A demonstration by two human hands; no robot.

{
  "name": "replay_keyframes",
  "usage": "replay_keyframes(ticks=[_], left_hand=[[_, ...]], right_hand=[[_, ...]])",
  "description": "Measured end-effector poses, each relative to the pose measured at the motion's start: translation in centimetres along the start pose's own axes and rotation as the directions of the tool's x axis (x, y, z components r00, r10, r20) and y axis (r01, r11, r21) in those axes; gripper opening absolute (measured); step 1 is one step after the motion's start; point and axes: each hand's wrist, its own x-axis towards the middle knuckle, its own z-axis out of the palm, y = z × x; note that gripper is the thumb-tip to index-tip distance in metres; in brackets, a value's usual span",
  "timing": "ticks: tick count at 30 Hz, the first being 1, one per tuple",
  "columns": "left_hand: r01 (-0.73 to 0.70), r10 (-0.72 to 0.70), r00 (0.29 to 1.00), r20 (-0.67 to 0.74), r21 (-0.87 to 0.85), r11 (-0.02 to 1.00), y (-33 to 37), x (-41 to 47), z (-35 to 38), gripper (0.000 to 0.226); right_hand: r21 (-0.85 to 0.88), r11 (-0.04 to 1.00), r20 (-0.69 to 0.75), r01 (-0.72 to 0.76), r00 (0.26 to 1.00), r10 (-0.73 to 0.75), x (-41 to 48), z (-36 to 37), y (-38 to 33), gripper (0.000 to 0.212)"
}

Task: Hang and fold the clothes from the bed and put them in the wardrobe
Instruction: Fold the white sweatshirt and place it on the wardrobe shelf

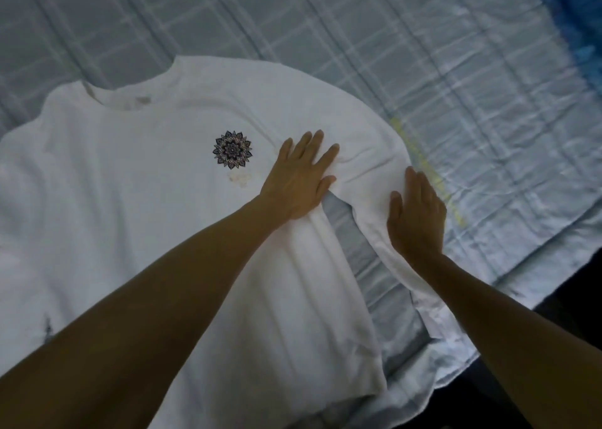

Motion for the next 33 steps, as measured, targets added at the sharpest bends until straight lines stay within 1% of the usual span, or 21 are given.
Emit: replay_keyframes(ticks=[2,4,6,9,13,16,18,20,22,24,25,27,29,30,31,33], left_hand=[[0.035,-0.034,0.999,0.025,-0.013,0.999,1.1,-0.7,0.4,0.057],[0.056,-0.055,0.998,0.003,-0.021,0.998,2.3,-1.3,0.4,0.057],[0.020,-0.020,0.999,-0.025,0.001,1.000,3.7,-1.8,0.4,0.057],[-0.037,0.037,0.999,-0.040,0.021,0.999,6.0,-2.7,0.9,0.055],[-0.084,0.083,0.996,0.021,0.054,0.995,8.9,-3.6,2.3,0.056],[-0.107,0.106,0.994,0.018,0.087,0.990,10.5,-4.2,3.1,0.057],[-0.117,0.114,0.993,0.036,0.093,0.989,11.4,-4.6,3.5,0.057],[-0.107,0.101,0.993,0.068,0.098,0.989,12.4,-4.8,3.8,0.057],[-0.077,0.068,0.993,0.096,0.102,0.992,13.2,-5.0,3.9,0.058],[-0.055,0.045,0.994,0.100,0.094,0.994,13.9,-5.2,3.6,0.058],[-0.046,0.038,0.995,0.093,0.084,0.995,14.2,-5.5,3.4,0.058],[-0.020,0.015,0.997,0.078,0.065,0.998,14.5,-6.1,2.6,0.057],[0.006,-0.010,0.997,0.073,0.062,0.998,14.6,-6.5,1.8,0.058],[0.025,-0.029,0.997,0.070,0.060,0.998,14.7,-6.7,1.4,0.059],[0.049,-0.053,0.997,0.064,0.056,0.997,14.6,-7.2,1.0,0.060],[0.075,-0.077,0.996,0.050,0.036,0.996,14.4,-7.8,0.6,0.062]], right_hand=[[0.032,0.994,0.010,-0.103,0.995,0.103,-1.4,-0.6,1.2,0.050],[0.016,0.986,0.030,-0.165,0.986,0.165,-2.7,-0.8,2.0,0.052],[-0.015,0.982,0.062,-0.187,0.980,0.188,-4.2,-1.0,2.7,0.053],[-0.050,0.973,0.121,-0.224,0.966,0.229,-6.7,-1.8,4.1,0.047],[-0.134,0.961,0.248,-0.242,0.931,0.269,-10.1,-2.3,6.1,0.051],[-0.143,0.957,0.285,-0.253,0.915,0.285,-11.5,-2.5,7.1,0.050],[-0.088,0.961,0.287,-0.262,0.917,0.276,-11.9,-2.8,7.4,0.045],[0.043,0.966,0.255,-0.256,0.938,0.237,-12.2,-2.9,7.5,0.041],[0.175,0.949,0.244,-0.261,0.946,0.215,-12.5,-3.1,7.3,0.043],[0.333,0.885,0.300,-0.325,0.926,0.227,-12.7,-3.9,7.0,0.049],[0.415,0.826,0.348,-0.380,0.906,0.242,-12.6,-4.3,6.9,0.052],[0.532,0.666,0.482,-0.523,0.834,0.269,-12.1,-4.9,6.7,0.057],[0.581,0.461,0.636,-0.671,0.727,0.257,-11.9,-5.5,6.5,0.052],[0.589,0.371,0.692,-0.718,0.685,0.226,-11.9,-5.8,6.4,0.047],[0.589,0.339,0.724,-0.734,0.665,0.183,-12.0,-6.0,6.2,0.043],[0.597,0.351,0.728,-0.722,0.671,0.143,-12.2,-6.0,6.0,0.031]])
